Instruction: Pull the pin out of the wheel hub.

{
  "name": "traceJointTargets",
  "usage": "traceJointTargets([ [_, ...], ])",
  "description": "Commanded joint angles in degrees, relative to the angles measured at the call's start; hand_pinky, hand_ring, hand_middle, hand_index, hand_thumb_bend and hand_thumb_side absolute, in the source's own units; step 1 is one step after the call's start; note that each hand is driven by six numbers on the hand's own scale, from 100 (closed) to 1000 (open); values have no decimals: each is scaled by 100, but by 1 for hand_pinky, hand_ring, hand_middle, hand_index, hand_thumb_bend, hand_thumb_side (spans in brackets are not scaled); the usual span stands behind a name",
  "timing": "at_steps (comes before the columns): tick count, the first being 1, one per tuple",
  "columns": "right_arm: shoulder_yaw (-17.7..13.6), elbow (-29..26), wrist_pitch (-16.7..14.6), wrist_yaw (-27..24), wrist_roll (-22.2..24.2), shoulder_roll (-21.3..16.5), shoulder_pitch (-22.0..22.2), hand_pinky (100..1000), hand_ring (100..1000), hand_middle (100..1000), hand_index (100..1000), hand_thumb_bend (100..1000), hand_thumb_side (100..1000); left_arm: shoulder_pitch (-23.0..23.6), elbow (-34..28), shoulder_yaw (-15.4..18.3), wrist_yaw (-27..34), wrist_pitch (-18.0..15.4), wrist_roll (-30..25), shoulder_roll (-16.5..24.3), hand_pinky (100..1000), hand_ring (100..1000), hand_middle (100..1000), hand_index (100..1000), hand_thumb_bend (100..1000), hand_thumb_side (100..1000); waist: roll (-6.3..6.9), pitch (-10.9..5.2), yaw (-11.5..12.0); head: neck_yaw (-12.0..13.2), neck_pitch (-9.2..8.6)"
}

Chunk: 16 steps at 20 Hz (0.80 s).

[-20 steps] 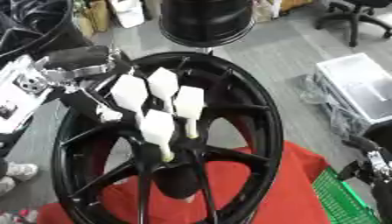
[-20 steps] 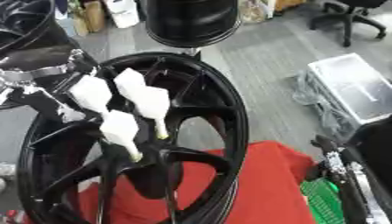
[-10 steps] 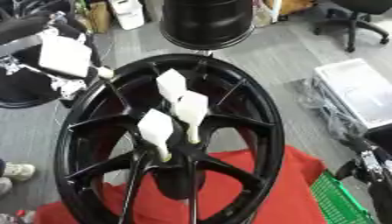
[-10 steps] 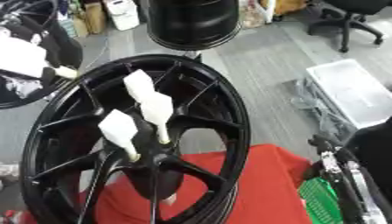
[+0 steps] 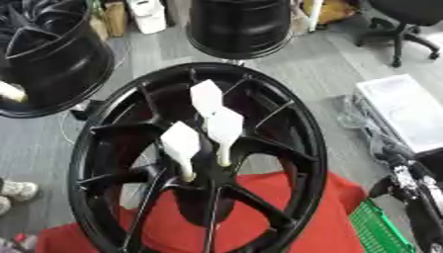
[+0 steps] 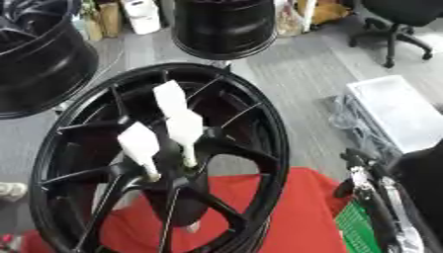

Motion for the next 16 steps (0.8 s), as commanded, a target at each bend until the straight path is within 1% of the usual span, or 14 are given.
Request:
traceJointTargets([
  [1, -72, -88, -2, 14, -58, 1, -37, 448, 417, 793, 852, 100, 786, 279, 380, 380, -154, -1044, -1568, 159, 657, 420, 549, 749, 146, 396, -30, -56, 57, 83, -14],
  [2, -75, -89, -2, 19, -66, 0, -36, 448, 417, 793, 852, 100, 779, 434, 533, 487, -246, -950, -1663, 108, 662, 436, 576, 767, 167, 451, -30, -56, 66, 106, 2],
  [3, -74, -93, -4, 20, -67, -1, -40, 448, 417, 793, 852, 100, 774, 594, 692, 602, -343, -853, -1761, 56, 670, 464, 617, 795, 211, 517, -25, -59, 50, 133, 14],
  [4, -69, -92, -5, 17, -64, -1, -45, 448, 417, 793, 851, 100, 776, 756, 854, 723, -443, -779, -1861, 3, 677, 487, 666, 825, 268, 608, -20, -66, 17, 159, 28],
  [5, -62, -90, -5, 12, -59, 1, -49, 448, 417, 793, 852, 100, 777, 910, 1007, 849, -537, -731, -1939, -49, 678, 491, 677, 831, 277, 633, -16, -73, -22, 186, 41],
  [6, -55, -86, -5, 7, -53, 8, -47, 448, 417, 793, 852, 100, 784, 1060, 1157, 978, -629, -685, -1946, -128, 683, 529, 756, 866, 356, 815, -18, -79, -67, 195, 55],
  [7, -43, -82, -4, 4, -44, 14, -41, 448, 417, 793, 852, 100, 792, 1211, 1308, 1119, -721, -652, -1901, -221, 684, 543, 784, 874, 424, 942, -23, -83, -116, 220, 65],
  [8, -32, -80, -3, 2, -36, 19, -34, 448, 416, 793, 852, 100, 800, 1352, 1442, 1255, -809, -675, -1838, -327, 684, 554, 805, 879, 434, 971, -31, -82, -157, 256, 73],
  [9, -23, -80, -2, 0, -31, 21, -28, 448, 416, 793, 852, 100, 800, 1477, 1527, 1397, -898, -733, -1761, -432, 684, 554, 805, 879, 434, 971, -35, -79, -191, 289, 79],
  [10, -17, -80, 2, 0, -32, 25, -24, 448, 416, 793, 852, 100, 823, 1535, 1588, 1532, -984, -803, -1680, -533, 689, 566, 840, 893, 438, 987, -41, -63, -222, 313, 94],
  [13, 6, -85, 19, 5, -30, 41, -33, 448, 416, 793, 852, 100, 853, 1547, 1665, 1741, -1157, -996, -1425, -794, 693, 576, 875, 913, 443, 982, -48, -16, -273, 340, 129],
  [14, 11, -86, 25, 6, -31, 45, -39, 448, 416, 793, 852, 100, 854, 1546, 1661, 1750, -1207, -1033, -1202, -836, 693, 576, 877, 914, 437, 967, -48, -5, -290, 340, 128],
  [15, 16, -89, 28, 6, -31, 46, -47, 448, 416, 794, 852, 100, 861, 1566, 1661, 1669, -1353, -1050, -701, -859, 692, 572, 874, 912, 410, 939, -45, 7, -314, 346, 124],
  [16, 20, -92, 32, 6, -31, 47, -52, 448, 416, 794, 852, 100, 866, 1576, 1652, 1576, -1538, -1051, -165, -891, 691, 569, 868, 910, 364, 892, -42, 19, -341, 348, 124],
])
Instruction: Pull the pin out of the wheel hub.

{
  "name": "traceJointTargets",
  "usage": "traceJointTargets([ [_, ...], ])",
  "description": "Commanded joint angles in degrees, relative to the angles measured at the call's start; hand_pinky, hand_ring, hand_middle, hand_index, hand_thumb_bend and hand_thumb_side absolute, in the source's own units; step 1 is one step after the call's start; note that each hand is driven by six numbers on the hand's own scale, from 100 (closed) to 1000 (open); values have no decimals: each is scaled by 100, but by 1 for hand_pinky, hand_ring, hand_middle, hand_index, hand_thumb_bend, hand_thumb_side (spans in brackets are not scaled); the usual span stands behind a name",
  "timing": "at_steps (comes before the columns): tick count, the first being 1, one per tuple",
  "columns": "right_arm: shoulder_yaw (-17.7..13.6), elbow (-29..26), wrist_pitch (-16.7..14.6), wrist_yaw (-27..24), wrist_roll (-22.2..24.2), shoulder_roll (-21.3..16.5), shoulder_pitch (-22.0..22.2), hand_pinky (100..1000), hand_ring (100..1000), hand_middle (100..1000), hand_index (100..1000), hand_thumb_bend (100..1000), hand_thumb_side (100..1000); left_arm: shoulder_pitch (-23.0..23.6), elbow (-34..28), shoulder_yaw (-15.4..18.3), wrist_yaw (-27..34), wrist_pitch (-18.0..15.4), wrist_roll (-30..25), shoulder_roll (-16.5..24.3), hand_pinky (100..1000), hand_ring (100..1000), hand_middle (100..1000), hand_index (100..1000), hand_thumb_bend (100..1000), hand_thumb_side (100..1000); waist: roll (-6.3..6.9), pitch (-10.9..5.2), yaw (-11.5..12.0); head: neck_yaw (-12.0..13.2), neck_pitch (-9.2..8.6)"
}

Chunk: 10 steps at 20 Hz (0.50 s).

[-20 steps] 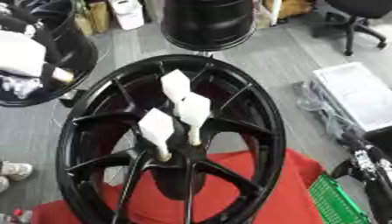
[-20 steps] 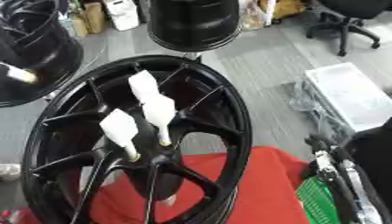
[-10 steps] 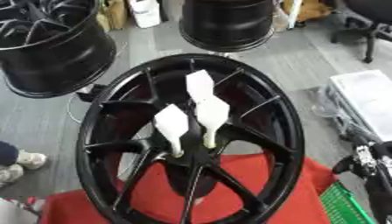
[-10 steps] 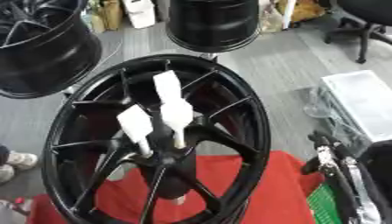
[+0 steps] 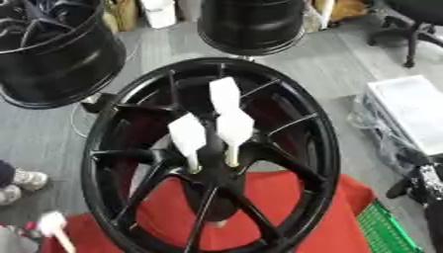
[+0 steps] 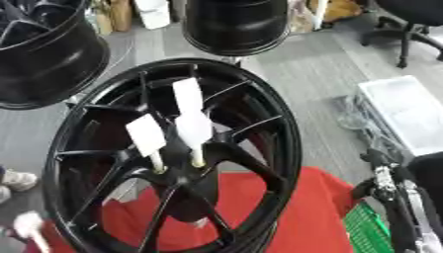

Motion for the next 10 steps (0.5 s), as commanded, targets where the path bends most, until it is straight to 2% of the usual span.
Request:
traceJointTargets([
  [1, 14, -97, 14, 7, -3, -21, -48, 448, 416, 794, 852, 100, 866, 3, -61, -86, -476, -1024, 307, 72, 690, 566, 863, 908, 327, 864, 0, -37, -41, 19, 6],
  [2, 13, -100, 18, 9, -5, -19, -47, 448, 416, 794, 852, 100, 871, 11, -86, -153, -641, -1011, 699, 30, 689, 561, 853, 906, 275, 837, 1, -33, -58, 20, 8],
  [3, 12, -101, 23, 10, -9, -15, -47, 448, 416, 794, 852, 100, 875, 22, -132, -196, -740, -1000, 1002, -32, 684, 546, 829, 898, 177, 819, 0, -31, -69, 20, 10],
  [4, 12, -101, 26, 10, -13, -10, -47, 448, 416, 794, 852, 100, 875, 43, -226, -213, -723, -989, 1214, -127, 683, 544, 826, 896, 166, 821, -3, -29, -73, 12, 6],
  [5, 13, -102, 29, 10, -14, -6, -52, 448, 416, 794, 852, 100, 877, 71, -375, -212, -601, -963, 1342, -257, 680, 534, 813, 890, 117, 832, -7, -21, -74, 0, -6],
  [8, 13, -112, 28, 11, -14, 5, -67, 448, 417, 794, 852, 100, 879, 193, -1069, -193, 177, -711, 1223, -768, 670, 509, 774, 875, 100, 898, -15, 13, -77, -30, -32],
  [10, 14, -110, 33, 12, -17, 20, -70, 448, 417, 794, 852, 100, 888, 292, -1672, -175, 855, -338, 849, -1194, 666, 500, 758, 865, 100, 882, -33, 24, -68, -27, -32],
])
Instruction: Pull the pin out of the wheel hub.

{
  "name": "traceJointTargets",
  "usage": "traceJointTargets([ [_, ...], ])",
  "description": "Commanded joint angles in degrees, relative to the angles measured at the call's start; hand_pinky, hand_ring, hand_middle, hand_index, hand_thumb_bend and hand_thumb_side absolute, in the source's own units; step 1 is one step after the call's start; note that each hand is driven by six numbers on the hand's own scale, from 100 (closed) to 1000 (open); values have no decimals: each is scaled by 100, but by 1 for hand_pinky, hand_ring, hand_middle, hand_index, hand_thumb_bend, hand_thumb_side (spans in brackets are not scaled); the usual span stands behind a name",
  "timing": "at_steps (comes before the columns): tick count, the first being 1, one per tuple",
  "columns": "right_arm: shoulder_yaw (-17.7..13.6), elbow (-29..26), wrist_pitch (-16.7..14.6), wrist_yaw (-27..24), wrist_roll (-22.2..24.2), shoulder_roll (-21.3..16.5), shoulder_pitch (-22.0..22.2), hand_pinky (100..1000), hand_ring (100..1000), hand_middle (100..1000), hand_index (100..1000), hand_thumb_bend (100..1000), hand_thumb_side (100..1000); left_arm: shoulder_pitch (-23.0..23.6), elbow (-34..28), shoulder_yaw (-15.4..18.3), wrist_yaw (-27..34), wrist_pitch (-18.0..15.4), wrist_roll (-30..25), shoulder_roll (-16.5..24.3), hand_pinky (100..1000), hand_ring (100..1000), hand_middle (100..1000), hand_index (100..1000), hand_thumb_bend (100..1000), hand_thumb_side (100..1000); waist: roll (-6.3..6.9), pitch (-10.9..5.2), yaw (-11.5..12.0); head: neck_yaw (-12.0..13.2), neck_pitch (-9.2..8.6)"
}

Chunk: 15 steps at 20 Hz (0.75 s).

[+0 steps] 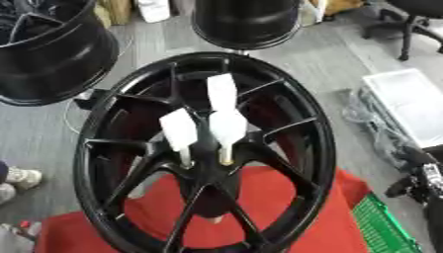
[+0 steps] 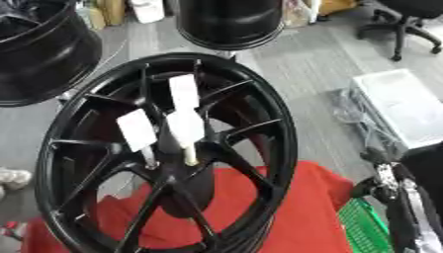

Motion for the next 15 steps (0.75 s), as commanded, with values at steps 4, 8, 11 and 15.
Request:
traceJointTargets([
  [4, 14, -129, 1, 10, -4, 2, -40, 449, 417, 795, 852, 100, 841, 171, -1790, 156, 1739, 1552, -1130, -1221, 660, 488, 721, 846, 121, 885, -63, -25, 28, -40, -72],
  [8, 12, -120, 2, -5, 3, 33, -45, 449, 419, 795, 852, 100, 869, 239, -2331, 207, 2094, 2786, -1407, -2155, 656, 483, 689, 826, 139, 907, -106, -37, 80, -13, -64],
  [11, 12, -126, -4, -8, 3, 28, -59, 450, 424, 796, 852, 100, 855, 263, -2539, 197, 1981, 3397, -1321, -2598, 660, 502, 693, 822, 147, 928, -119, -25, 140, -24, -55],
  [15, 5, -115, -3, -7, -4, 27, -54, 450, 427, 796, 852, 100, 840, 244, -2639, 167, 1820, 3797, -1205, -2843, 661, 505, 694, 820, 143, 937, -124, -41, 191, -42, -55],
])
